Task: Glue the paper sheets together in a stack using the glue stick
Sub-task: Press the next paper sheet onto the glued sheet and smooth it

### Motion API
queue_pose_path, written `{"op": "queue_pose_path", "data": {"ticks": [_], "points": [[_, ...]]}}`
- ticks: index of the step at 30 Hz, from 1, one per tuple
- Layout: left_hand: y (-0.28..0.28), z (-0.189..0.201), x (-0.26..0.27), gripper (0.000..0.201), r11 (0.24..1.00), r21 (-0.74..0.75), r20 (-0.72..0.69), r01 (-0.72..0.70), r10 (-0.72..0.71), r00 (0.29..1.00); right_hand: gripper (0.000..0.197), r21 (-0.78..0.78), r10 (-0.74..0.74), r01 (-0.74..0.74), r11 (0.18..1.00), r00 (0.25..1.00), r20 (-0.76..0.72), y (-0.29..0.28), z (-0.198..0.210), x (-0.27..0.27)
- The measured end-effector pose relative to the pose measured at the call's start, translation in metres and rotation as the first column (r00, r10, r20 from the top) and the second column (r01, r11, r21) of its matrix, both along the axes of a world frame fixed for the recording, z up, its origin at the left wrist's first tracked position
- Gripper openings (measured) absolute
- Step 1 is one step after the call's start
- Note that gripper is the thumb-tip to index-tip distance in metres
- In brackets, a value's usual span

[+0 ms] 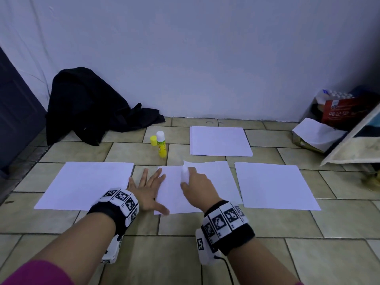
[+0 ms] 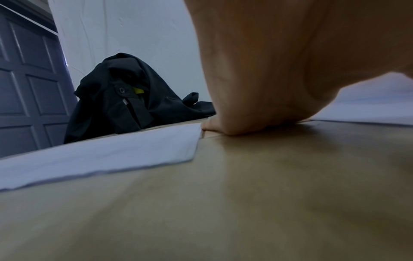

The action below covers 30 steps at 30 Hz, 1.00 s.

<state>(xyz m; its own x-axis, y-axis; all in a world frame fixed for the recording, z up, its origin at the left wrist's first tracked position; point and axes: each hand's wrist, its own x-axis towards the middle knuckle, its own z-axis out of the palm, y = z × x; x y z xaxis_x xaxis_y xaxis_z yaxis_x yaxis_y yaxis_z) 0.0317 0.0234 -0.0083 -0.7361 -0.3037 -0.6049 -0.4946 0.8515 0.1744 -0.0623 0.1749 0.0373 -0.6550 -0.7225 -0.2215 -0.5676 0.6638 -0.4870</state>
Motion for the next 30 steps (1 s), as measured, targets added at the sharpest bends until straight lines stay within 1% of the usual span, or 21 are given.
{"op": "queue_pose_path", "data": {"ticks": [2, 8, 12, 17, 23, 25, 30], "points": [[0.0, -0.001, 0.0, 0.122, 1.0, -0.002, 0.001, -0.01, 0.01, 1.0, 0.036, -0.005, 0.005, -0.005, 1.0, 1.0, 0.01, -0.004, -0.002, 0.003], [0.001, -0.002, -0.001, 0.122, 1.0, -0.011, 0.007, -0.004, 0.004, 1.0, 0.037, -0.016, -0.008, 0.009, 1.0, 0.999, 0.043, -0.012, -0.005, 0.01], [0.0, -0.001, -0.001, 0.13, 1.0, -0.005, 0.016, 0.006, -0.006, 1.0, 0.036, -0.012, 0.01, -0.009, 1.0, 0.999, 0.031, -0.015, -0.004, 0.014], [-0.001, -0.002, 0.001, 0.121, 1.0, 0.016, -0.005, -0.006, 0.006, 1.0, 0.035, -0.002, 0.021, -0.021, 1.0, 0.999, 0.035, -0.018, -0.006, 0.017], [-0.002, -0.002, 0.001, 0.125, 1.0, 0.027, -0.009, -0.001, 0.001, 1.0, 0.036, -0.01, 0.015, -0.014, 1.0, 0.999, 0.03, -0.019, -0.006, 0.019], [-0.001, -0.001, 0.001, 0.13, 1.0, 0.026, -0.011, -0.004, 0.004, 1.0, 0.037, -0.009, 0.013, -0.012, 1.0, 0.999, 0.03, -0.019, -0.005, 0.019], [-0.002, -0.001, 0.002, 0.129, 0.999, 0.034, -0.01, -0.001, 0.001, 1.0, 0.036, 0.016, 0.013, -0.013, 1.0, 1.0, 0.001, -0.02, -0.005, 0.021]]}}
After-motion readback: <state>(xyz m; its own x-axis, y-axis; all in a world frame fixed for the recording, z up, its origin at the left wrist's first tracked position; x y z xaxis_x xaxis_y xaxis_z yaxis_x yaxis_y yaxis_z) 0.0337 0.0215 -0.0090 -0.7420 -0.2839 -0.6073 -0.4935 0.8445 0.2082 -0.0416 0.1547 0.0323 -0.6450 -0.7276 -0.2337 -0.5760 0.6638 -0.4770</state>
